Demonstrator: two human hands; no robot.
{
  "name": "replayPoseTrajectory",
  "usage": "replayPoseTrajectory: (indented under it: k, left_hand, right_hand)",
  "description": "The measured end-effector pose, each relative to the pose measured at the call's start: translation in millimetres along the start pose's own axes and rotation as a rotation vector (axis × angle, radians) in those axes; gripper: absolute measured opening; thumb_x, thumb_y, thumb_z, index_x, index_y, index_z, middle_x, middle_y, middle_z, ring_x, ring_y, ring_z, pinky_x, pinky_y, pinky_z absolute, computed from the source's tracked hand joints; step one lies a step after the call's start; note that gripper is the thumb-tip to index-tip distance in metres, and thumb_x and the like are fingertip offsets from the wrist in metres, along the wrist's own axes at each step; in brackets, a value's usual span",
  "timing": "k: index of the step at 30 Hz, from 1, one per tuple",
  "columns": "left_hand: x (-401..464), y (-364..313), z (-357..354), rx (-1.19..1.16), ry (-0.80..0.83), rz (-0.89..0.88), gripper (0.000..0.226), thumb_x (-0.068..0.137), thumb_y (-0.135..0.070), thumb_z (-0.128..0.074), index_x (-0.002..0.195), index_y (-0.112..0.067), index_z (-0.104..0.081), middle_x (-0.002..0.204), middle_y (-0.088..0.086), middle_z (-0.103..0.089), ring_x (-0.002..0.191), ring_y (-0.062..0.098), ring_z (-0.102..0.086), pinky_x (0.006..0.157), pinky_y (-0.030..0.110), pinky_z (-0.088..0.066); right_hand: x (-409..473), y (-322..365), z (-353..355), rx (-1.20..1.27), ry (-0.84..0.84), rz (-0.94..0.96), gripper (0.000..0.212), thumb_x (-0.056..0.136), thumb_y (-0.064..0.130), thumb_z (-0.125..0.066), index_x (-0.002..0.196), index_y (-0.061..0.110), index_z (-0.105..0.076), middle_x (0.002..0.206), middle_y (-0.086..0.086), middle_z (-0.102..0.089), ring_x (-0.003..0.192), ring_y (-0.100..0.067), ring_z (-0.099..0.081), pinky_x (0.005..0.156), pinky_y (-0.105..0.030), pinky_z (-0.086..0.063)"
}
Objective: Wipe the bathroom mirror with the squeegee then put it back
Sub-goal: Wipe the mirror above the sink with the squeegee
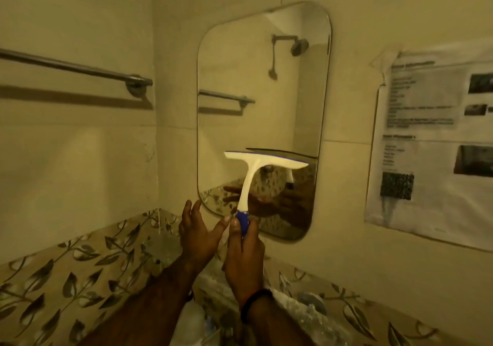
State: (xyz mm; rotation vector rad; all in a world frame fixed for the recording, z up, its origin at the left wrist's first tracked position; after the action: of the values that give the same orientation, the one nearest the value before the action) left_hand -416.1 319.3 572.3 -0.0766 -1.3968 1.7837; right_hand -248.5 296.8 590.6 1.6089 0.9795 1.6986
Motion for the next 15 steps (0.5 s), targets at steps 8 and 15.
replayPoseTrajectory:
  k: [8, 15]
  left_hand:
    - [29.5, -18.3, 13.4, -0.014, -0.047, -0.056, 0.096, 0.078, -0.060, -0.066, 0.153, -0.026, -0.017, 0.163, -0.001, -0.006, 0.147, 0.030, -0.014, 0.115, 0.052, -0.021]
    - [33.6, 19.0, -10.2, -0.090, 0.100, 0.128, 0.118, 0.064, -0.061, -0.079, 0.153, -0.029, -0.009, 0.163, 0.002, -0.007, 0.146, 0.031, -0.018, 0.116, 0.055, -0.027]
  right_hand:
    - [109.8, 95.8, -24.2, -0.010, 0.022, 0.136, 0.026, 0.095, 0.053, -0.038, 0.109, 0.031, -0.041, 0.083, 0.004, -0.059, 0.073, -0.019, -0.066, 0.065, -0.044, -0.060]
    - [167.7, 157.8, -26.9, -0.080, -0.035, 0.268, 0.021, 0.096, 0.050, -0.039, 0.106, 0.031, -0.040, 0.072, 0.009, -0.052, 0.057, -0.009, -0.055, 0.056, -0.041, -0.060]
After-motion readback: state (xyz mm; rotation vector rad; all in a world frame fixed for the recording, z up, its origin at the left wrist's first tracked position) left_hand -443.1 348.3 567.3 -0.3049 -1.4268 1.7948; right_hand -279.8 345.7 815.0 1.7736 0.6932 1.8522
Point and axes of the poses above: each hand's wrist, its own x-axis towards the middle knuckle, its own z-axis out of the back of the hand, y = z × x, the point moved 8 cm from there along x, towards the middle knuckle
